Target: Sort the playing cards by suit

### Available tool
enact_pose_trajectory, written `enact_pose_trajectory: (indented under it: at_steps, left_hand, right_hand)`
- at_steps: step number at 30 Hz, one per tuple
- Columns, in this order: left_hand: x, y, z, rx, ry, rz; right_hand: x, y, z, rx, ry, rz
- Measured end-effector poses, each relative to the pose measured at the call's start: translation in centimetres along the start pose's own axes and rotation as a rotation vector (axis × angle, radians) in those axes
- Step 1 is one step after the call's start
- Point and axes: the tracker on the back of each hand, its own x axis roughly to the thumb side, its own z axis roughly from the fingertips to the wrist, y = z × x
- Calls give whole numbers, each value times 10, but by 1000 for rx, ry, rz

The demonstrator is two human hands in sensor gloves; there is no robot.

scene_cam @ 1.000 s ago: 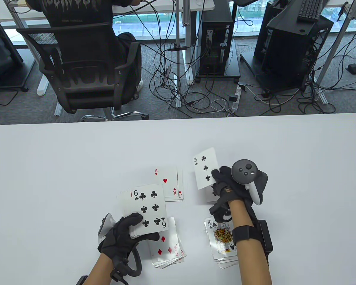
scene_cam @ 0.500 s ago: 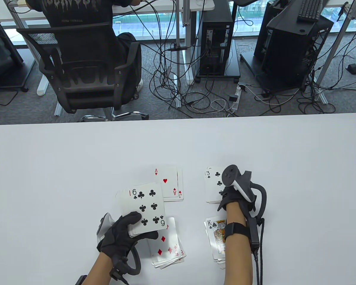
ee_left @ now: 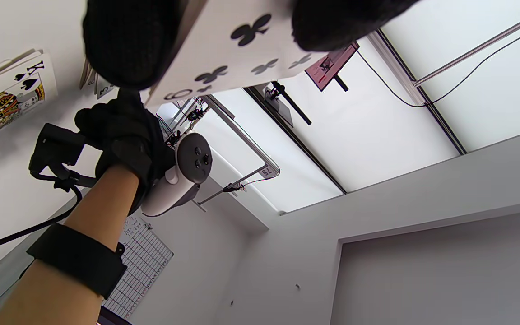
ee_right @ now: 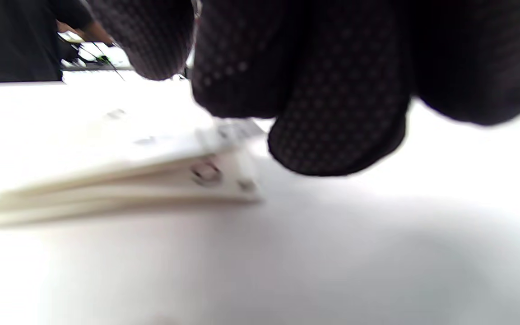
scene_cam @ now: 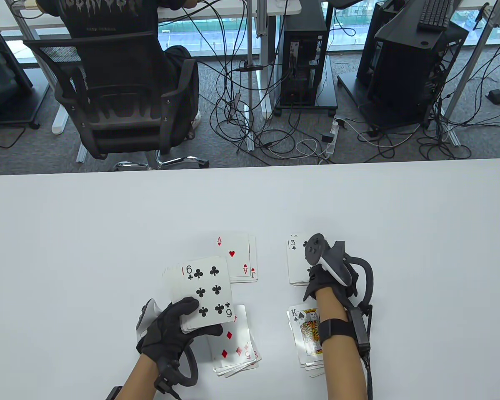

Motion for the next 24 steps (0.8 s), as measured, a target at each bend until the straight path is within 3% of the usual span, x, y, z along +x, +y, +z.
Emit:
enact_pose_trajectory:
  at_steps: [3,8,13,19,24]
  left_hand:
    - [0,0,0,1,1,0]
    - [0,0,0,3,1,-1]
    - [0,0,0,12,-2,1]
    - [-1,0,1,20,-2,-1]
    - [0,0,1,16,-2,-12]
  right_hand:
    - [18,-14,16,-47,-144,-80]
    - [53,-23,53,-80,-429,-362]
    - [89,-17,102,-21,-694,-632]
    - [109,2,132,35,-783,-630]
    - [110,9,134,-66,-768,-641]
